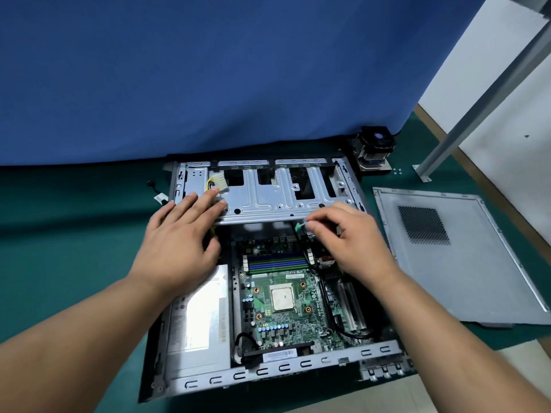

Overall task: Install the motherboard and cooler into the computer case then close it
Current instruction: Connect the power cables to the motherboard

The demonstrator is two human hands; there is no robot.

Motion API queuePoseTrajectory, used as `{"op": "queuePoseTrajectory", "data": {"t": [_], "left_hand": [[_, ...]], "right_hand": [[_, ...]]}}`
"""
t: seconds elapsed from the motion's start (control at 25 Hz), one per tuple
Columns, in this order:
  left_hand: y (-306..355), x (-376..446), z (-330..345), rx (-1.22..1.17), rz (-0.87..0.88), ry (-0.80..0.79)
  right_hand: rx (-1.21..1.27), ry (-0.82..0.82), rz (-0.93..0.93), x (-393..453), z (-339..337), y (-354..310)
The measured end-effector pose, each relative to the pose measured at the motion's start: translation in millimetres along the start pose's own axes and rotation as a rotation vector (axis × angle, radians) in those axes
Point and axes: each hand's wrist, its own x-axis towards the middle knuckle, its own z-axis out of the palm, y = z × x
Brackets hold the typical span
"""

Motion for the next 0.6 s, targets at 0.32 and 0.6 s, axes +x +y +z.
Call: {"op": "queuePoseTrajectory", "data": {"t": [0.32, 0.6], "left_hand": [[-0.2, 0.1, 0.4, -0.028, 0.000, 0.010], [-1.8, 0.3, 1.5, -0.033, 0.006, 0.023]], "right_hand": [[-0.146, -0.408, 0.030, 12.1, 66.8, -18.1], [-0.118, -0.459, 0.288, 43.8, 119.9, -10.8]]}}
